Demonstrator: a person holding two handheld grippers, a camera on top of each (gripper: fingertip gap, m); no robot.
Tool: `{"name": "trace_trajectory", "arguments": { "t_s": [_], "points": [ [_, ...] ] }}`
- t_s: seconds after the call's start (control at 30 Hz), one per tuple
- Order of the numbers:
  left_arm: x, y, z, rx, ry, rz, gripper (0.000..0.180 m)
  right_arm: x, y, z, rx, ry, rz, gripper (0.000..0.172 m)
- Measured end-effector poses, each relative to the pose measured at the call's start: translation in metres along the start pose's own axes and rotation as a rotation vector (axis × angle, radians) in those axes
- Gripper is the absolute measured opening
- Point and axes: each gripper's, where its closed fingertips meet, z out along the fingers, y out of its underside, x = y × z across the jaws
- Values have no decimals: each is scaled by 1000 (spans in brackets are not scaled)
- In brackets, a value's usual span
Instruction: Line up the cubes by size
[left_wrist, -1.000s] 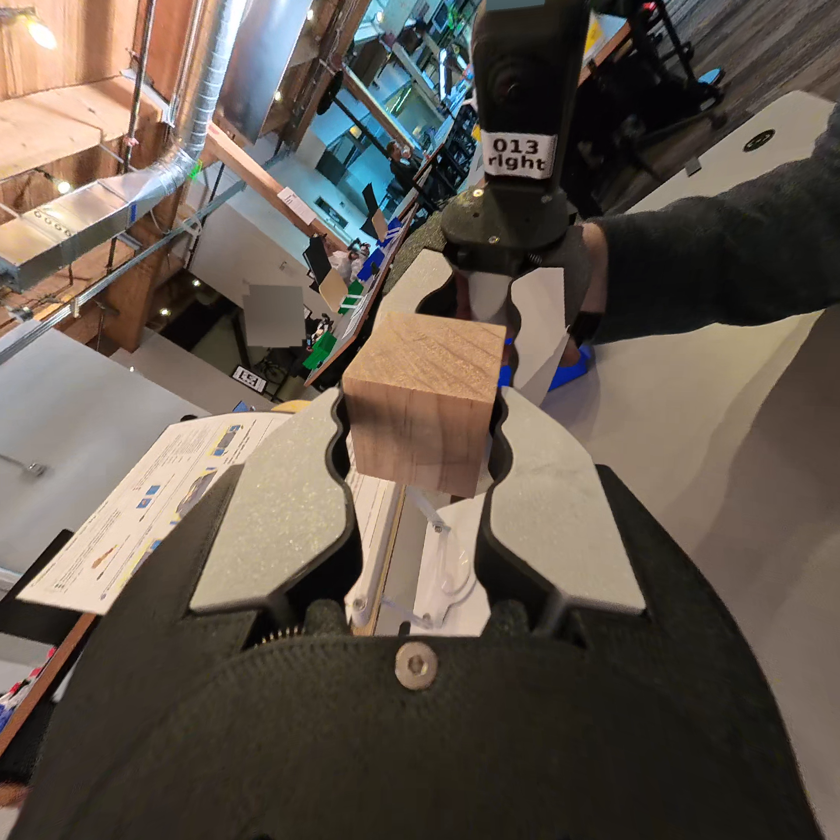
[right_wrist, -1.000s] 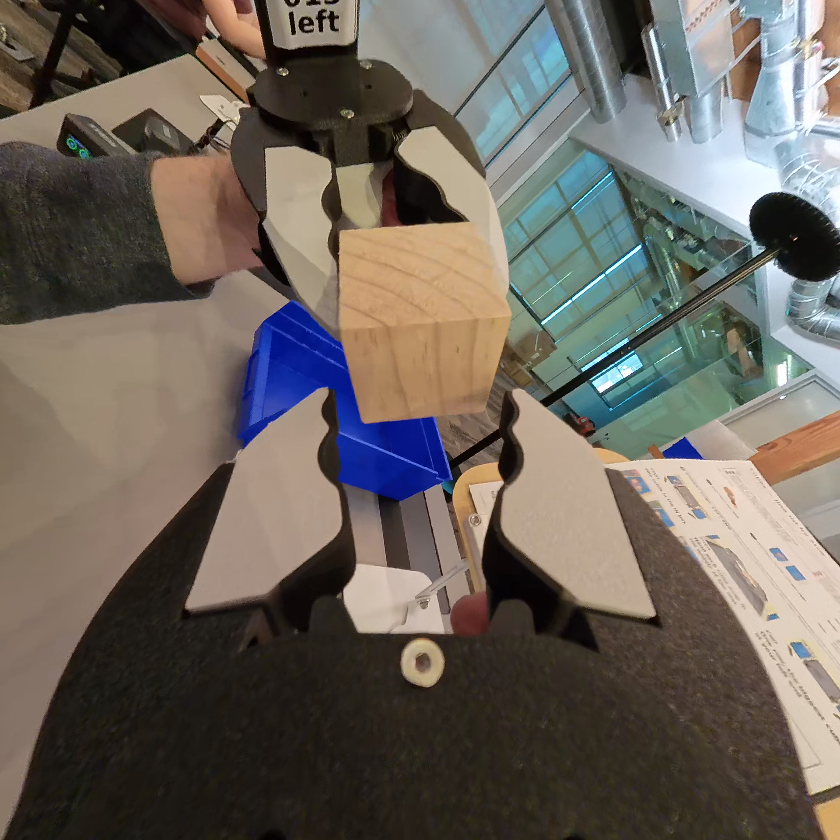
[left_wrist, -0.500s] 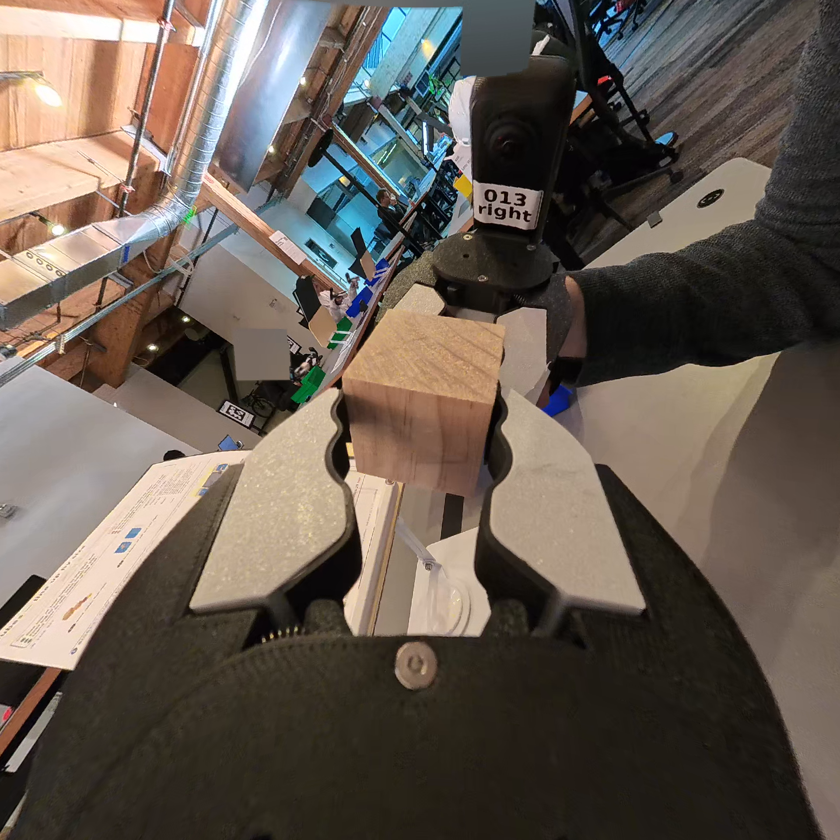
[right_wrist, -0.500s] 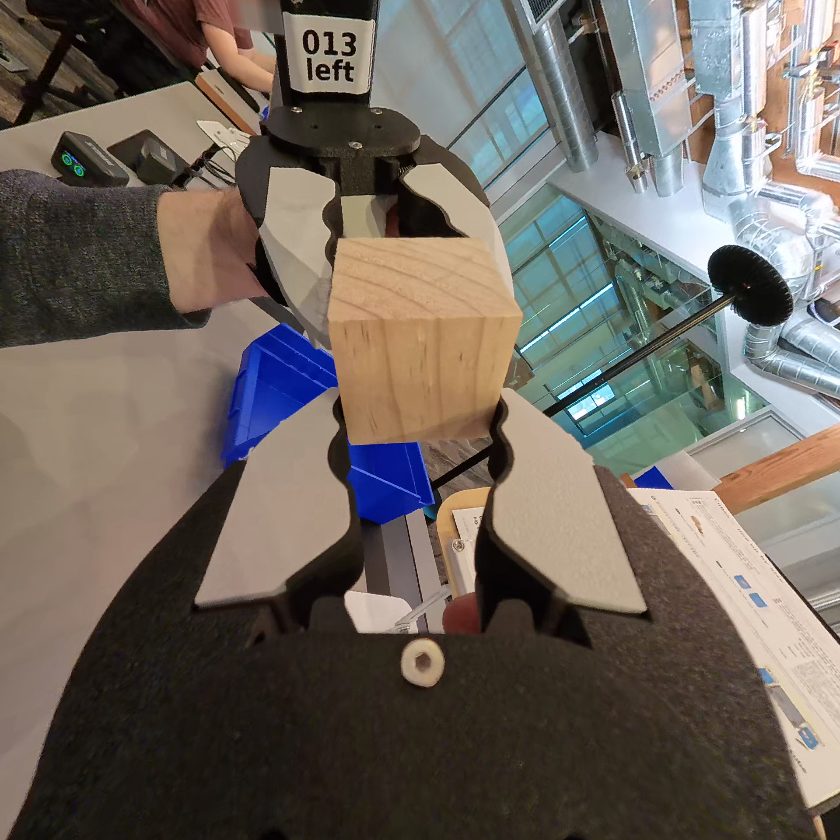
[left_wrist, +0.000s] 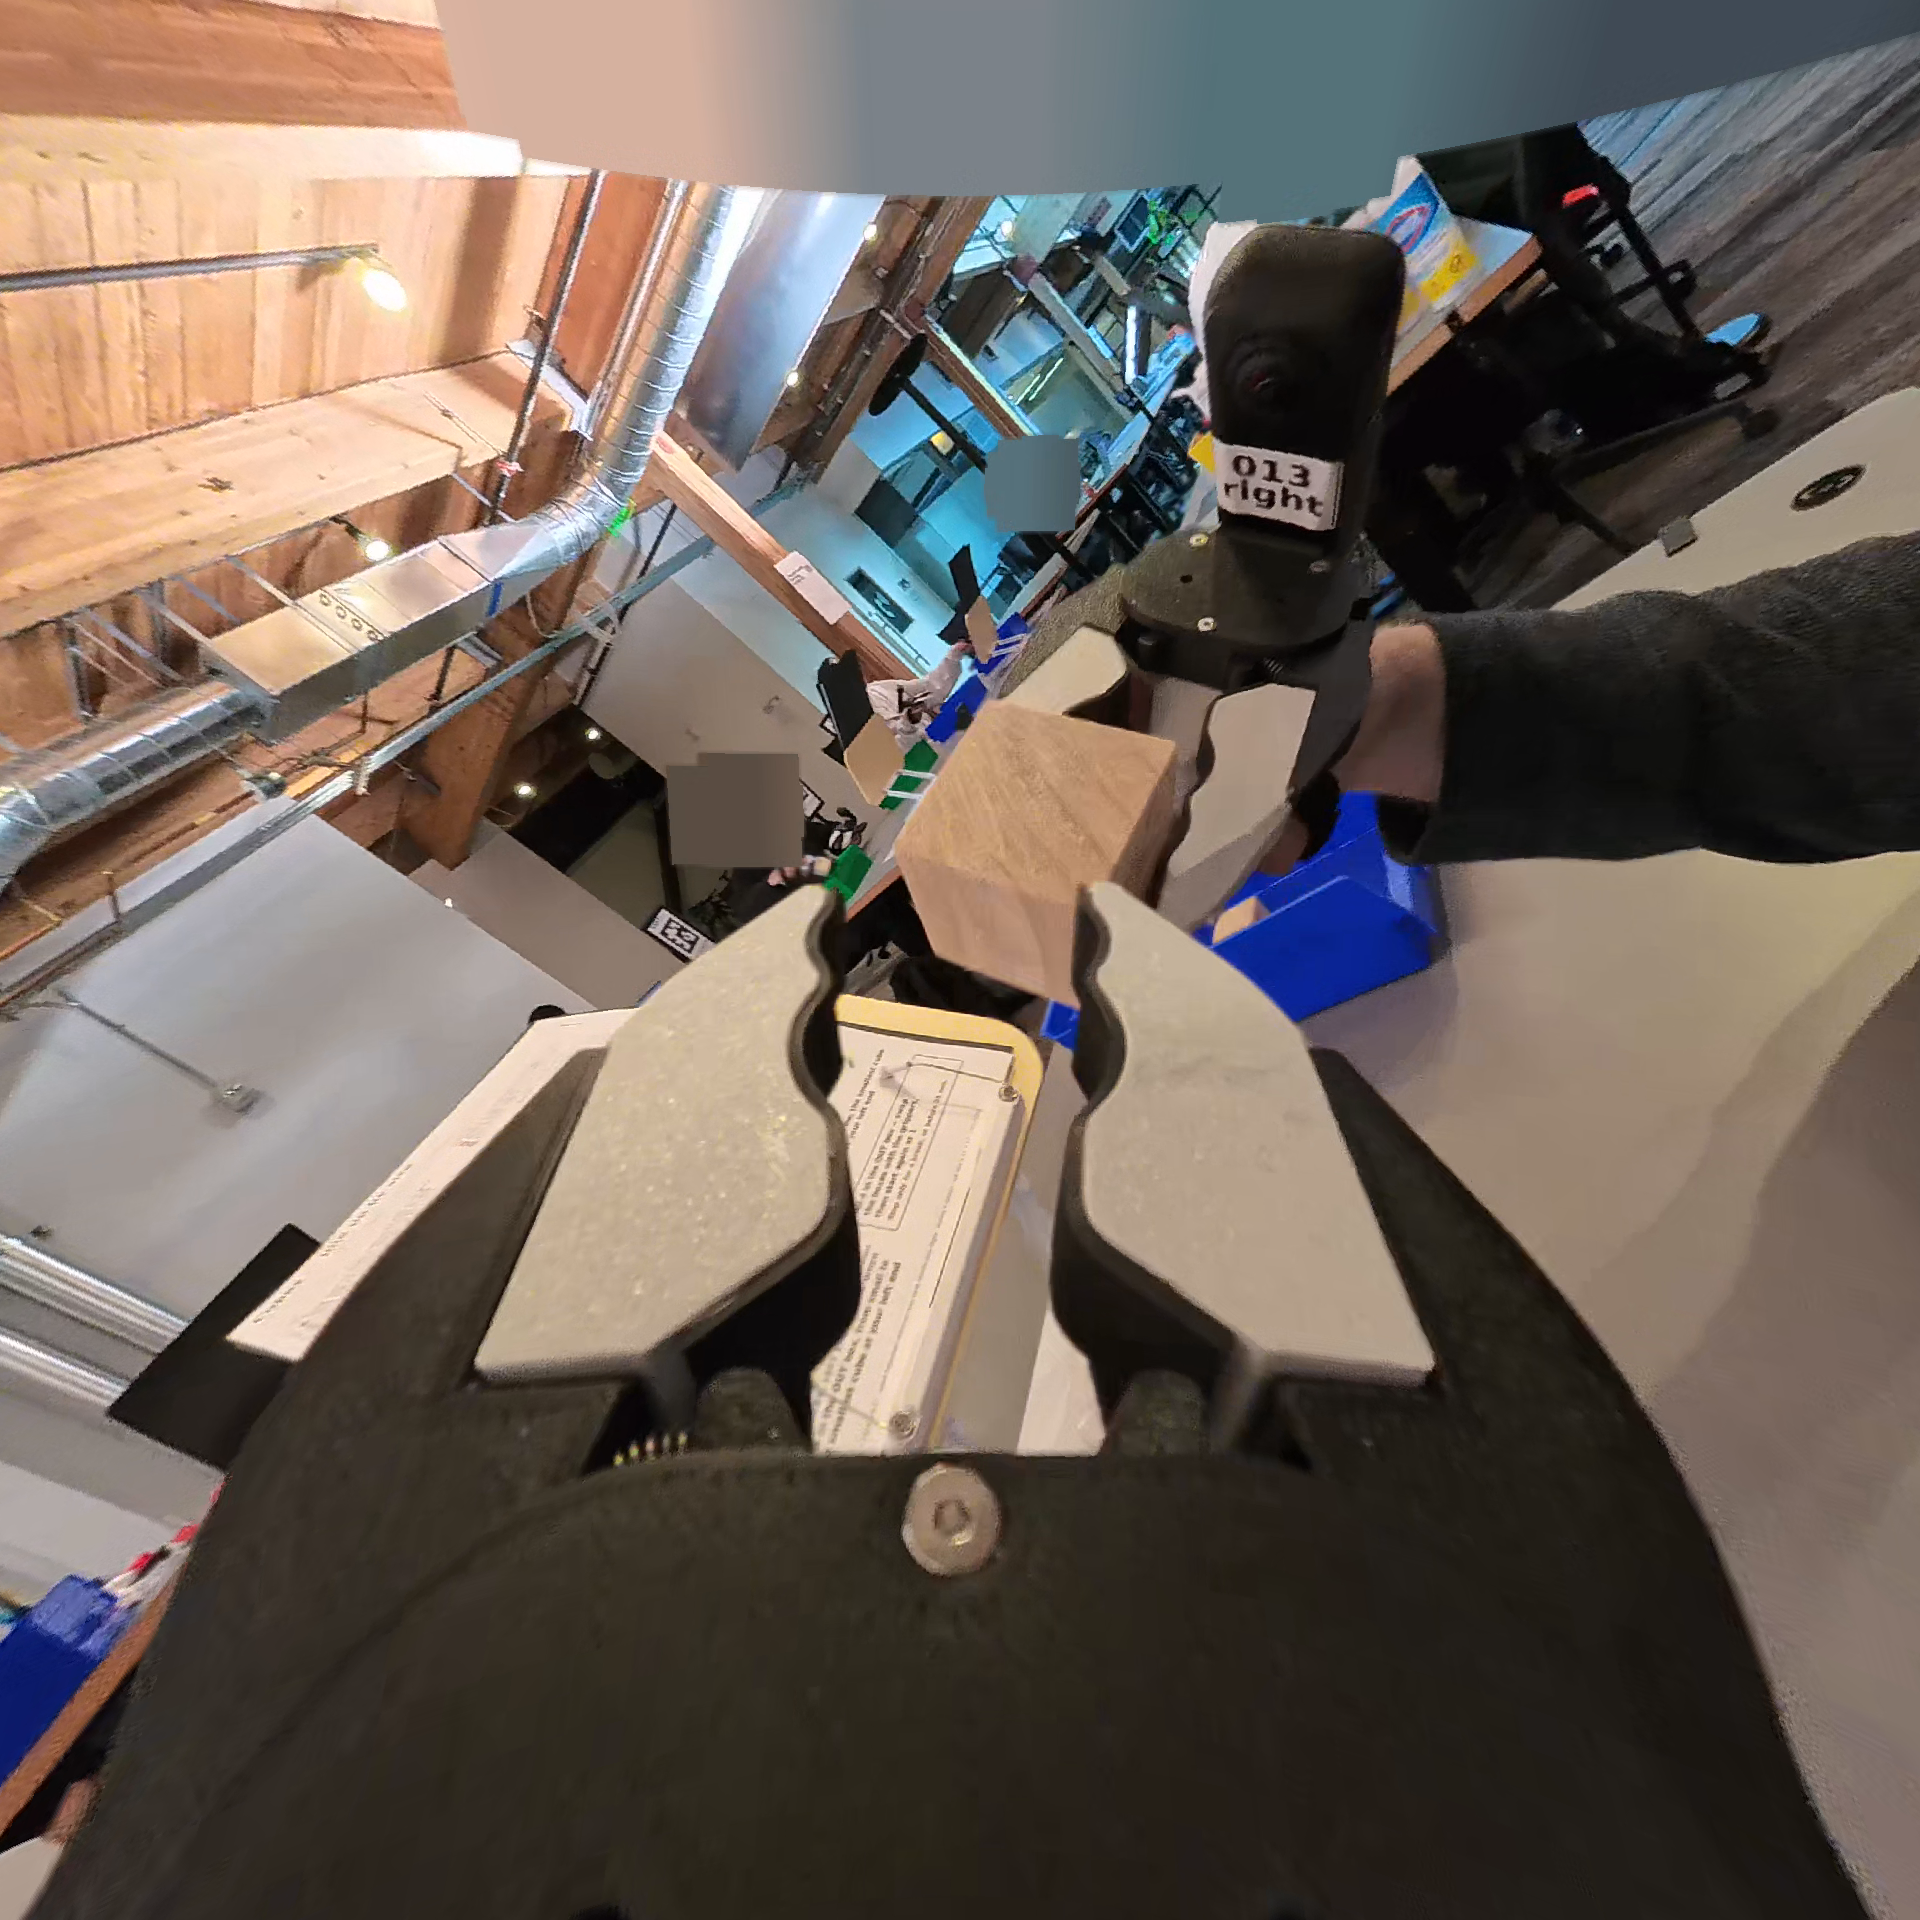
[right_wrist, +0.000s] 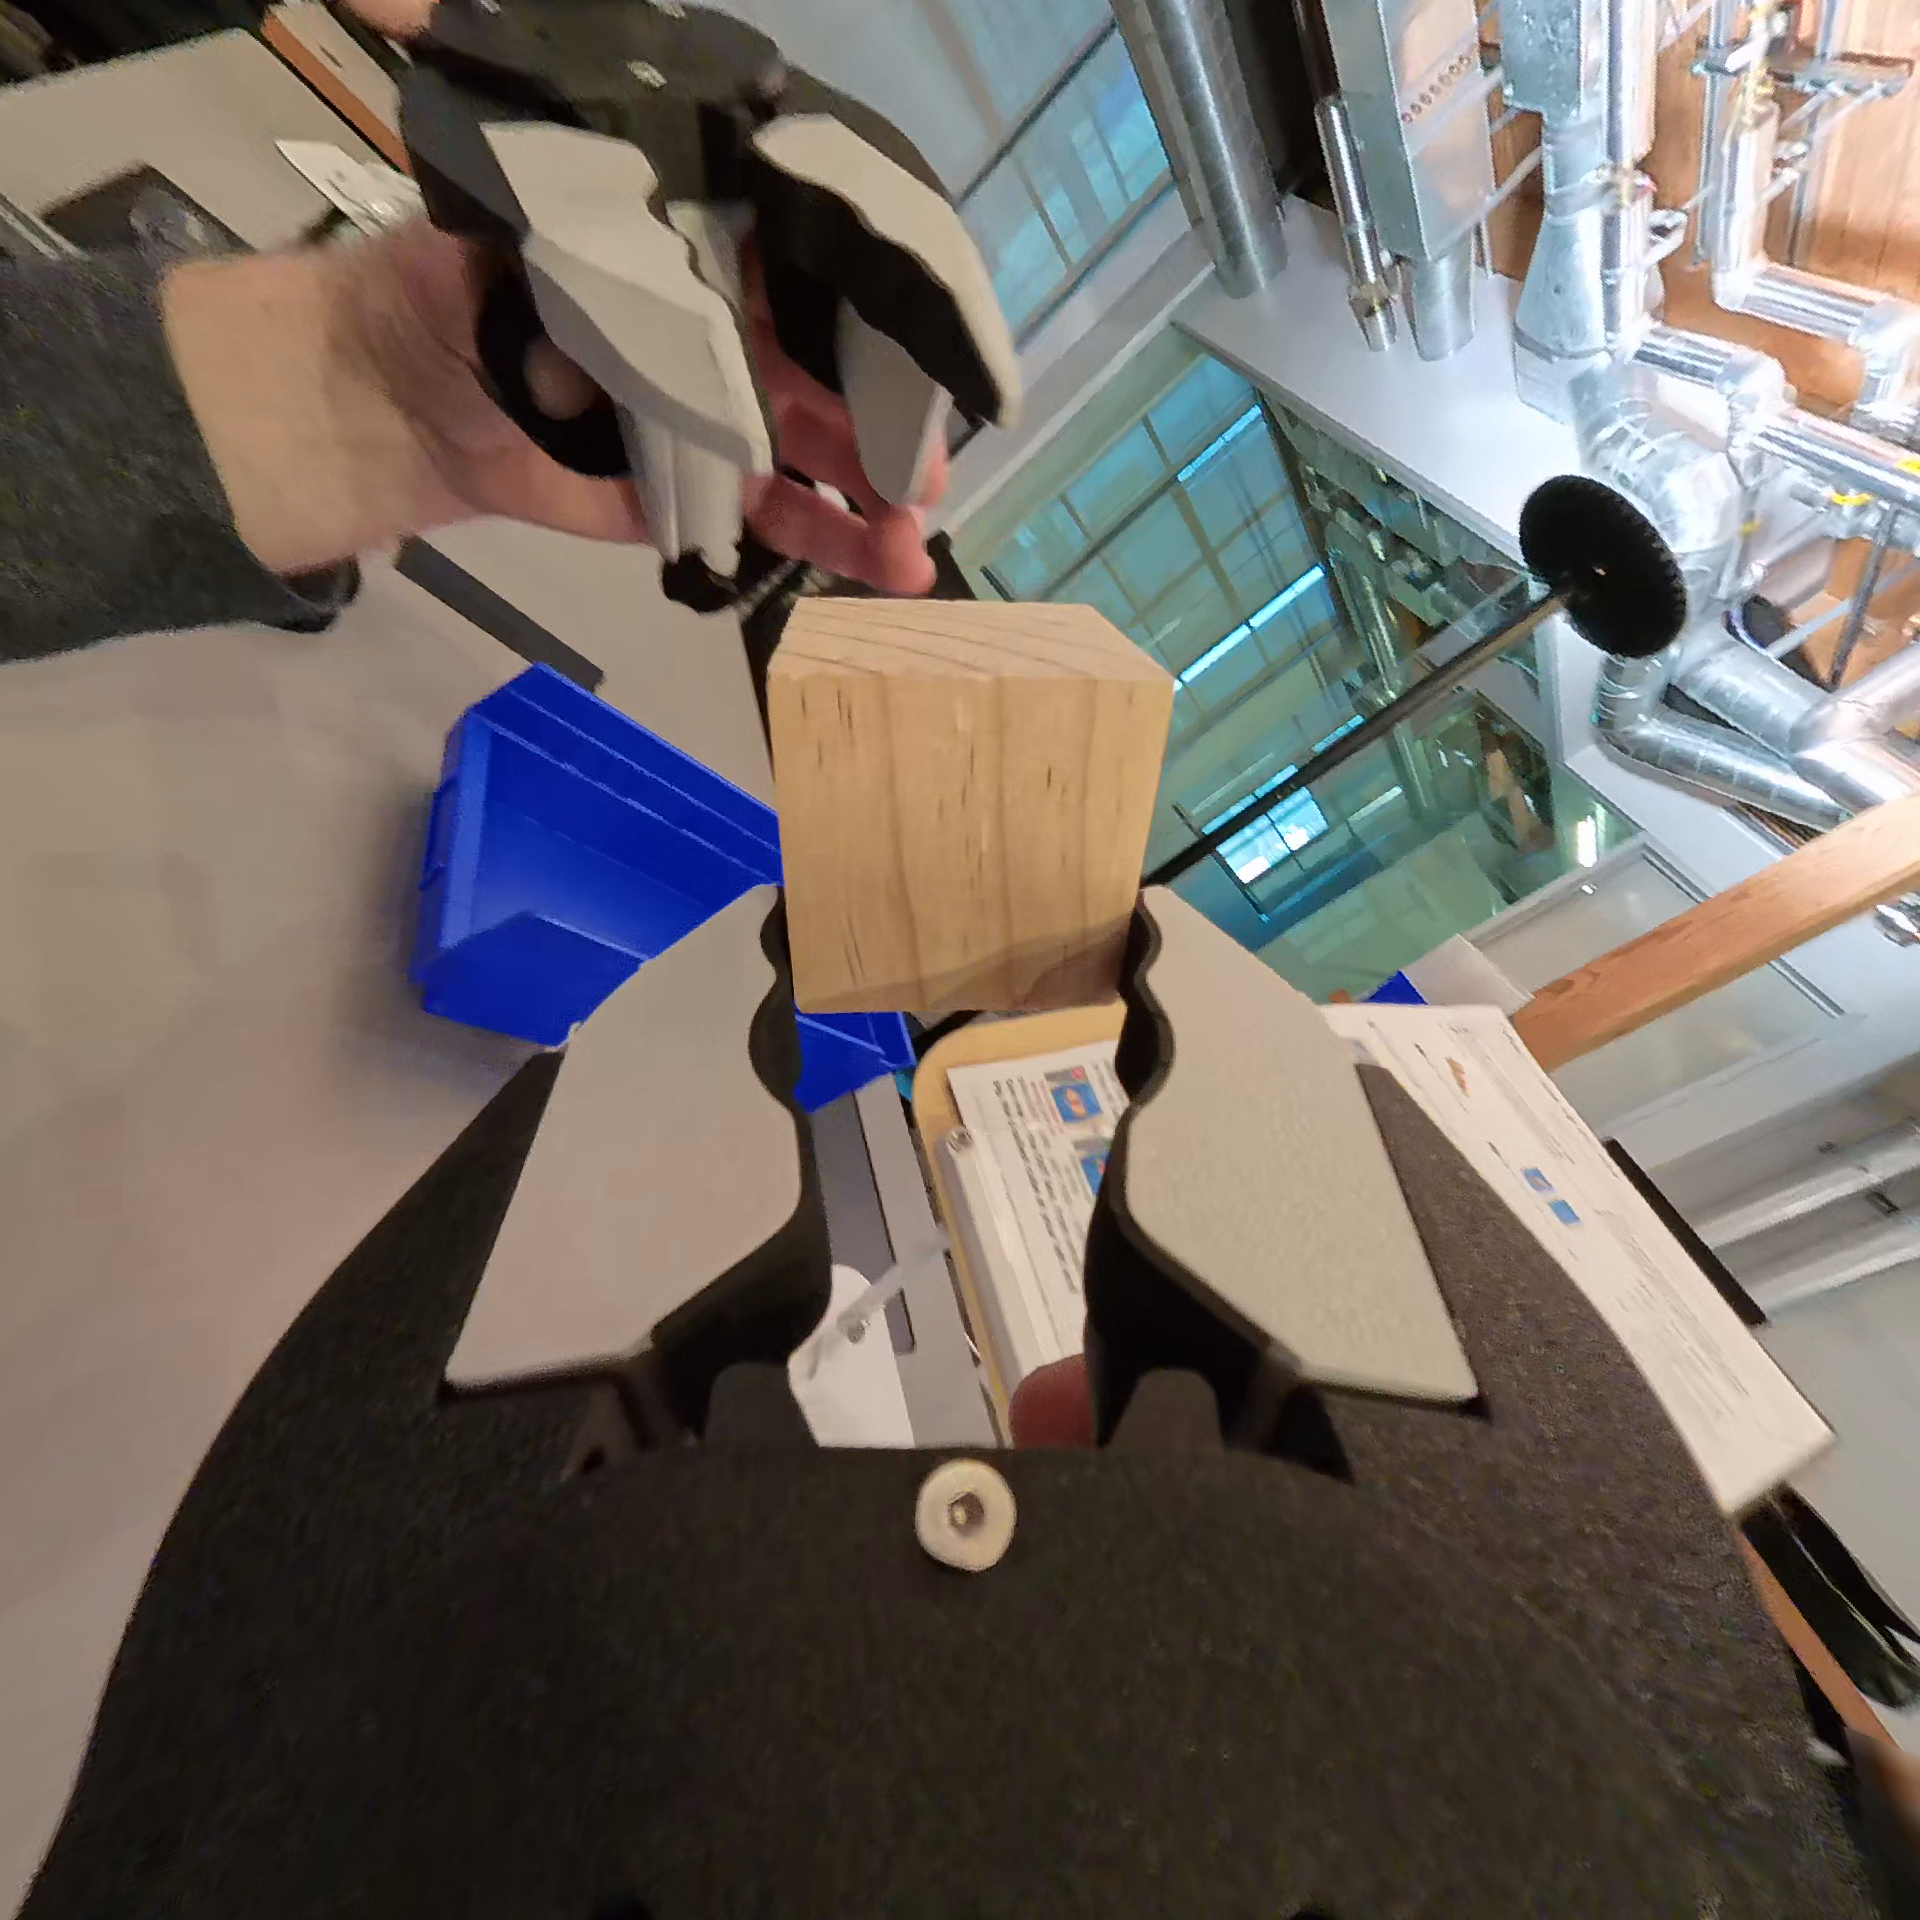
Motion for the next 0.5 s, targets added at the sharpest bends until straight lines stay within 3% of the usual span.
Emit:
{"name": "trace_trajectory", "arguments": {
  "t_s": [0.2,0.5],
  "points": [
    [-9,-7,-16,-27,-60,64,30,22,32,-42,-143,66,-12,59],
    [-8,-9,-14,-37,-61,86,26,57,118,-131,-547,93,-92,58]
  ]
}}
